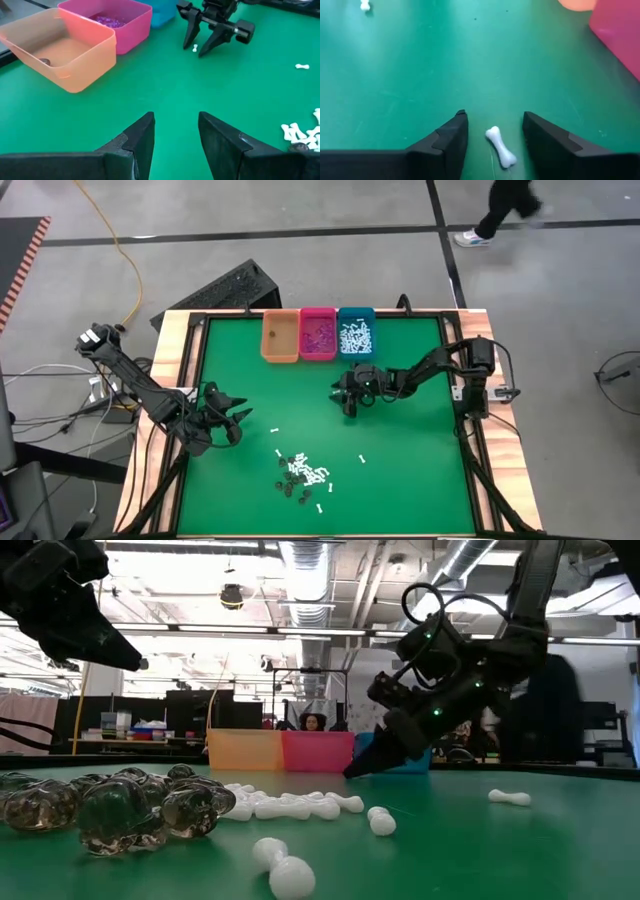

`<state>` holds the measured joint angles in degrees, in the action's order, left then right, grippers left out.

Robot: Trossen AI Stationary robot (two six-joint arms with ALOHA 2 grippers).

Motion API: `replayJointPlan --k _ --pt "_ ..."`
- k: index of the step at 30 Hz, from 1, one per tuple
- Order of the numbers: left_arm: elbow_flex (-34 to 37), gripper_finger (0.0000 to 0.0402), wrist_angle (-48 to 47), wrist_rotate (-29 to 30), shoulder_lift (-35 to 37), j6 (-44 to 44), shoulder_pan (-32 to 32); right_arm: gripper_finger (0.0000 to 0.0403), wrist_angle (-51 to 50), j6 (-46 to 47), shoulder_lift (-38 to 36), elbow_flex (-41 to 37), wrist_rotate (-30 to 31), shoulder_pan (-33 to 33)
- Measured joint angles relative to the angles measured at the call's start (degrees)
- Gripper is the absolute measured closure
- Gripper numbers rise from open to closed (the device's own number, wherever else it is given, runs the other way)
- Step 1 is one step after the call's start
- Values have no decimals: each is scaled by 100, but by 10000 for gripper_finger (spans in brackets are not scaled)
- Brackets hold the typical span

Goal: Sort Halloween decoration
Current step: Put the violet witch hat toy into the red bin

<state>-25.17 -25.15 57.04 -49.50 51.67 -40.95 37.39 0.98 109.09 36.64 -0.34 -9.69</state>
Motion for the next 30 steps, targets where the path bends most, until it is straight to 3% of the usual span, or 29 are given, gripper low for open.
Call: replayJointPlan --k 10,15,22,30 --pt "-2 258 -126 -181 0 33 0 329 20 359 313 -1 -33 -27" --pt "-2 258 -133 -237 0 44 2 379 138 457 306 3 -87 -24" --pt "-2 258 -155 -254 0 44 1 385 487 869 163 -26 -146 -12" --pt "-2 258 -155 -256 0 3 1 386 -23 646 -1023 -49 -138 -237"
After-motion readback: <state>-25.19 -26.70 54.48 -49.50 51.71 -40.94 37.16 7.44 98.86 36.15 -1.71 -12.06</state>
